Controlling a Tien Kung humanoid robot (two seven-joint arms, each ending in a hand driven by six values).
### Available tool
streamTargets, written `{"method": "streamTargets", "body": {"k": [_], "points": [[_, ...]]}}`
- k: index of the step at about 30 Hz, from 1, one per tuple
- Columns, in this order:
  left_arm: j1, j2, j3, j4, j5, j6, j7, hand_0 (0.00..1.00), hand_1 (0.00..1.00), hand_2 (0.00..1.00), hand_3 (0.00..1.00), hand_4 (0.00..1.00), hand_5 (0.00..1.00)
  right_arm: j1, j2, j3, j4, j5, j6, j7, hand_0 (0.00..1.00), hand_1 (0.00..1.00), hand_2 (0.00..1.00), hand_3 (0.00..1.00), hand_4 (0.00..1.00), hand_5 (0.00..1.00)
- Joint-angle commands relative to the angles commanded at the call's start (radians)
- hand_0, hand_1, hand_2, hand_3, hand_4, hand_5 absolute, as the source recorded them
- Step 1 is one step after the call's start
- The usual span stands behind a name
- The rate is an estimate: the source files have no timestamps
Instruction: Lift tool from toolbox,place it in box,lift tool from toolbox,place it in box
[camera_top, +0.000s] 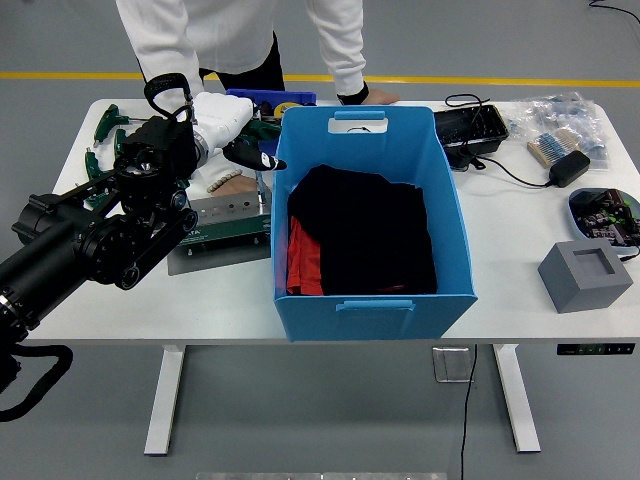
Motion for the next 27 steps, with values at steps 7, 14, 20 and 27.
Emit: {"method": "streamTargets", "body": {"k": [7,14,20,27], "points": [[-0.007,0.004,0.014,0.021,-0.005,0.021,-0.007,0.325,0.241,0.271,0.420,0.998,0.723,0.003,-0.001,0.002,0.000,-0.002,0.000,0.000,0.680,0.665,0.729,0.574,0.779,0.696],[-0.007,0.006,0.020,0.037,-0.039,0.026,-0.009,0.307,0.191,0.215,0.356,0.998,0.725,0.004,-0.001,0.021,0.000,-0.019,-0.001,-0.003,0.681,0.665,0.730,0.575,0.779,0.695],[-0.007,0.008,0.021,0.058,-0.093,0.033,-0.012,0.286,0.128,0.144,0.248,0.998,0.719,0.003,-0.002,0.029,0.000,-0.026,-0.002,-0.003,0.681,0.666,0.730,0.575,0.780,0.696],[-0.008,0.010,0.018,0.075,-0.137,0.062,-0.020,0.282,0.092,0.113,0.202,0.998,0.719,0.003,-0.002,0.038,0.000,-0.036,-0.003,-0.004,0.681,0.665,0.730,0.575,0.780,0.696]]}}
